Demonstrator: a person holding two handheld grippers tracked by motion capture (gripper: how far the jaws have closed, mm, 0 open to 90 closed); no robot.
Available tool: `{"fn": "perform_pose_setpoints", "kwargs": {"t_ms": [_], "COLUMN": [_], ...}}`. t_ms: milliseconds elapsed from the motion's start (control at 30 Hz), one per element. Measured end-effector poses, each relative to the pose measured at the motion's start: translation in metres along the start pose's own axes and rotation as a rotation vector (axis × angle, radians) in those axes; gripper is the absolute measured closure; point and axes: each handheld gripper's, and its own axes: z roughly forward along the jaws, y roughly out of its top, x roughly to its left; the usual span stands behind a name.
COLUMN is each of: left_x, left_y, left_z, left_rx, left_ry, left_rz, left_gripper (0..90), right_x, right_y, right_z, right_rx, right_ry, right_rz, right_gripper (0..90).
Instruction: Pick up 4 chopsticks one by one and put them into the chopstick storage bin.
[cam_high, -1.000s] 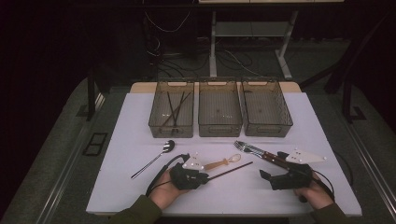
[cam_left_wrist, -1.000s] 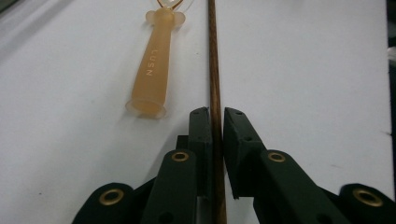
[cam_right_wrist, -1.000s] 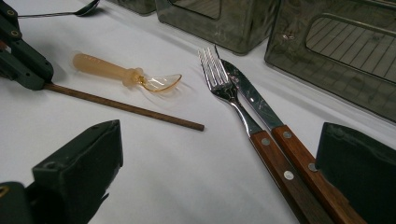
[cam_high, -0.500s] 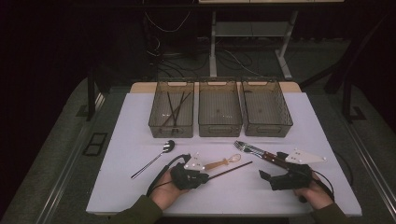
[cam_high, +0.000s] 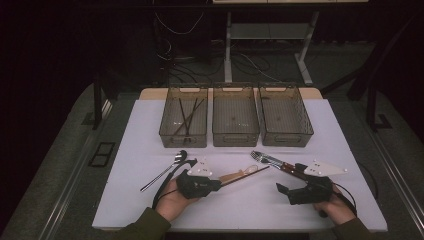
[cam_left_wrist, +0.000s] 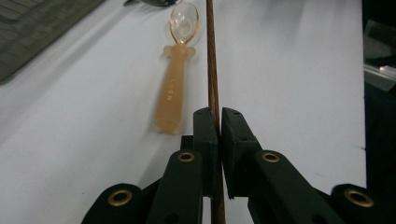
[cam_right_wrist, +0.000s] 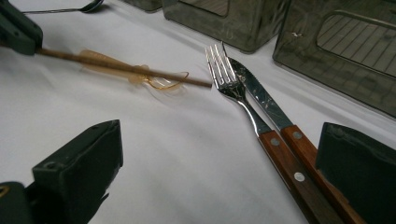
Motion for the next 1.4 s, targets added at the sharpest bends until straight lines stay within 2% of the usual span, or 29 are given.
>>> {"fn": "perform_pose_setpoints", "kwargs": {"t_ms": [300,567,1400], "left_x": [0.009,0.016,0.045], "left_y": [-0.002,-0.003,-0.011], "left_z": [-0.016,-0.022,-0.058], "left_rx": [-0.031,-0.037,-0.105], "left_ry": [0.028,0.045,0.15], "left_rz": [-0.028,-0.046,-0.118], "left_gripper": [84.6,84.6,84.6], "right_x": [0.001,0.001,-0.001], "right_y": [0.0,0.0,0.0], "right_z": [0.001,0.001,0.0], "right_rx": [0.002,0.001,-0.001], "right_ry": [-0.001,0.001,-0.001], "right_rz": [-0.002,-0.002,0.0], "right_gripper": [1.1,1.1,1.1]}}
